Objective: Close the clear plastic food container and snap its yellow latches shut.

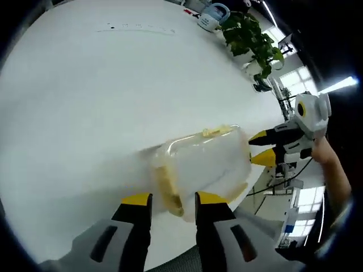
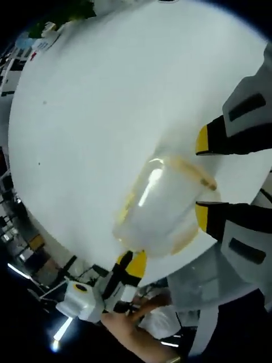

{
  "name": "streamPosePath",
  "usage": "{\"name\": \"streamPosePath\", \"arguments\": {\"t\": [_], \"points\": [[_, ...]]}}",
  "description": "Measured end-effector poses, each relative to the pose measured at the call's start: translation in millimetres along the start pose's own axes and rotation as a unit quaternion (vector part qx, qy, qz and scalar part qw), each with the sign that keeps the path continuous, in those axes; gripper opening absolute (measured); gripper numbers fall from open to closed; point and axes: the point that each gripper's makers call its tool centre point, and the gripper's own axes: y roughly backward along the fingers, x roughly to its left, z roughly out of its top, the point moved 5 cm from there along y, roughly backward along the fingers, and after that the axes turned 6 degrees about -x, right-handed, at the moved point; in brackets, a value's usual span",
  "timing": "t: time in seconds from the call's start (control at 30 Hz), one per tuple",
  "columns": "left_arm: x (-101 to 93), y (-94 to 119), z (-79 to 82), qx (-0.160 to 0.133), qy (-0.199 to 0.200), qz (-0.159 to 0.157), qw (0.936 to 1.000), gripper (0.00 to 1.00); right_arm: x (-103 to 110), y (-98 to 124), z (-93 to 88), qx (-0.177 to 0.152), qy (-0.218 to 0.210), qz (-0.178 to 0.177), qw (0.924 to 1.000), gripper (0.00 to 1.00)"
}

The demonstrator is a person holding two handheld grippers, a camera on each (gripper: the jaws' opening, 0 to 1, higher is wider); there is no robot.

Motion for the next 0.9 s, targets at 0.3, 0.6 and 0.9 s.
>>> {"name": "streamPosePath", "arguments": {"t": [0.3, 0.6, 0.9], "points": [[1.0, -3.0, -0.8, 0.001, 0.028, -0.010, 0.9995, 0.27, 1.2, -6.0, -2.1, -0.005, -0.024, 0.010, 0.9997, 0.30], [2.3, -5.0, -5.7, 0.000, 0.078, -0.047, 0.9958, 0.24, 5.4, -11.5, -0.1, -0.001, -0.038, 0.023, 0.9990, 0.27], [0.9, -6.9, -4.0, -0.002, 0.076, -0.051, 0.9958, 0.23, 4.5, -12.5, 0.0, 0.007, -0.055, 0.027, 0.9981, 0.26]]}}
